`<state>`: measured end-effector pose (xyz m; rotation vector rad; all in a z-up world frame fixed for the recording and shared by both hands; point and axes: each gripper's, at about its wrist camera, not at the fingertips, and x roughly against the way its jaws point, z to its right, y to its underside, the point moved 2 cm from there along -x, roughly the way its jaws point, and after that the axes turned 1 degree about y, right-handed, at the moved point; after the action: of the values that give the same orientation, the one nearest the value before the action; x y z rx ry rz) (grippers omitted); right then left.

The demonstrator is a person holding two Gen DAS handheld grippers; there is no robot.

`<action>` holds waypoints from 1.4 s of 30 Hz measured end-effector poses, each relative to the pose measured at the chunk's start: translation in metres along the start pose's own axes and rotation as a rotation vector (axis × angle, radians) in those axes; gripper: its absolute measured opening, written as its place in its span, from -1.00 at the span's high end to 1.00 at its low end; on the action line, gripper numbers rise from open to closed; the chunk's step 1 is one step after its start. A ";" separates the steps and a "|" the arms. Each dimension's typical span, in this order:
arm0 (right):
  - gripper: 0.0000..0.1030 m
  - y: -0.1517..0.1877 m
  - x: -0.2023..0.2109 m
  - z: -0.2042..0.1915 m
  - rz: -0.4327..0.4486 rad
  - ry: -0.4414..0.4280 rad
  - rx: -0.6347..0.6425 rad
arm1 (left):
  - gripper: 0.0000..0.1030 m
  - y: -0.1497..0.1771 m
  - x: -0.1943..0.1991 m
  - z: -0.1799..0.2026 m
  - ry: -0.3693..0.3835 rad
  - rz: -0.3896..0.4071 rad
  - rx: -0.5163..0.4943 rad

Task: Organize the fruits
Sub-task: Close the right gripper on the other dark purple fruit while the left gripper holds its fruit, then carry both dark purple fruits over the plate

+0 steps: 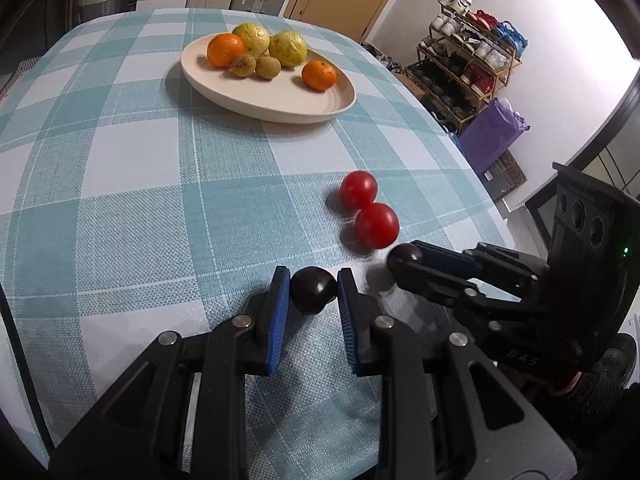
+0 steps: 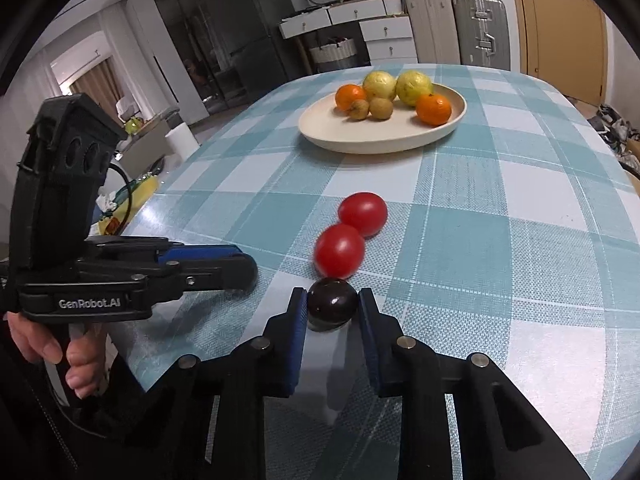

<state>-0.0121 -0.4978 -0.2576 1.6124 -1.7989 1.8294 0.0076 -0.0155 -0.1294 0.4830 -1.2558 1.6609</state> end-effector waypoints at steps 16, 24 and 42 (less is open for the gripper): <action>0.50 -0.028 0.024 0.025 0.121 -0.050 -0.057 | 0.59 -0.038 0.010 -0.029 -0.029 0.072 0.072; 0.50 -0.050 0.016 0.040 0.147 -0.089 -0.097 | 0.59 -0.077 0.012 -0.046 -0.037 0.104 0.101; 0.50 -0.152 -0.026 0.043 0.182 -0.054 -0.037 | 0.59 -0.178 -0.014 -0.080 -0.043 0.143 0.115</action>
<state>0.1297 -0.4725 -0.1884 1.5444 -2.0525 1.8276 0.1847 0.0504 -0.0800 0.5107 -1.2552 1.8595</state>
